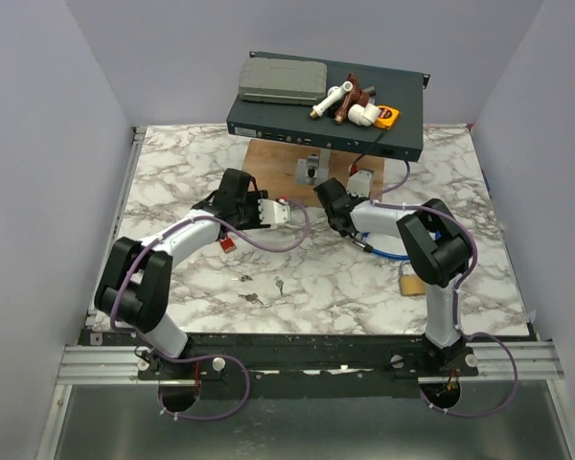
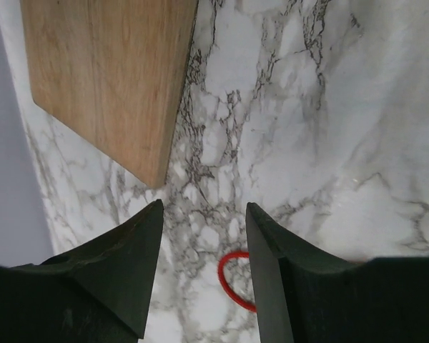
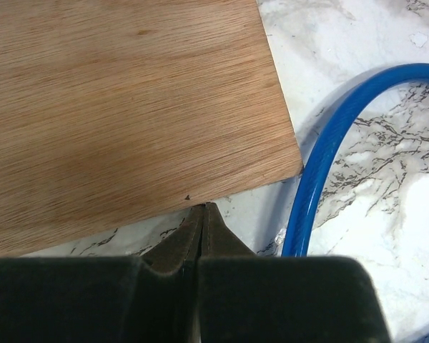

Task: Unlock with the key
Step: Move the distractor to the center of the board.

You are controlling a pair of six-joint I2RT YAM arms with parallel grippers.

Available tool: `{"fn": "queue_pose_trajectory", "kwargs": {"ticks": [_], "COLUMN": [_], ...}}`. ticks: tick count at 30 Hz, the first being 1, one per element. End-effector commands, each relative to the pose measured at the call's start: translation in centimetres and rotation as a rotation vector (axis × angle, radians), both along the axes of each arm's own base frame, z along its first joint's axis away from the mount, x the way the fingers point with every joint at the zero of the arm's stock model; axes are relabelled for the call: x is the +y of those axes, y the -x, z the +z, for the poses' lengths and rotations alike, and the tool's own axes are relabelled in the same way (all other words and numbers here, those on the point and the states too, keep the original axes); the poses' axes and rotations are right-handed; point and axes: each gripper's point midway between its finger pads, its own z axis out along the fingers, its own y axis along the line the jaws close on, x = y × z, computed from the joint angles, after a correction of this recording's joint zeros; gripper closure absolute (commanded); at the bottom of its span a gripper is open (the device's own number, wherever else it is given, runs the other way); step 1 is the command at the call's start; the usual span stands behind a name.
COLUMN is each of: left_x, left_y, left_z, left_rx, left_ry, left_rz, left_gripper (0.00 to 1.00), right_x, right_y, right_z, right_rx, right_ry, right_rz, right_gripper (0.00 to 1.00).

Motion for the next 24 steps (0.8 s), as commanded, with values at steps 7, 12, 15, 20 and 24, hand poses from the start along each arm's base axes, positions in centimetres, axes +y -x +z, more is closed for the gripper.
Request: {"fn": "queue_pose_trajectory", "kwargs": {"ticks": [7, 12, 15, 20, 24], "left_x": [-2.4, -3.1, -3.6, -4.8, -6.1], "left_y": [-7.7, -8.4, -8.3, -6.1, -5.2], "left_z": [-0.8, -2.2, -3.2, -5.0, -5.0], "left_rx": [-0.361, -0.404, -0.396, -0.375, -0.366], "left_ry": [-0.188, -0.229, -0.240, -0.259, -0.212], "left_rz": [-0.215, -0.286, -0.342, -0.524, -0.617], "left_gripper": [0.49, 0.51, 0.51, 0.52, 0.51], "right_x": [-1.3, -1.5, -1.6, -1.9, -1.9], "right_y": [0.8, 1.6, 2.3, 3.7, 4.0], "right_z": [-6.9, -6.8, -6.8, -7.4, -7.6], "right_rx": [0.133, 0.138, 0.145, 0.169, 0.175], "right_ry": [-0.190, -0.212, -0.220, -0.248, -0.262], "right_rz": [-0.080, -0.093, -0.102, -0.140, -0.168], "right_gripper": [0.99, 0.99, 0.99, 0.99, 0.99]}}
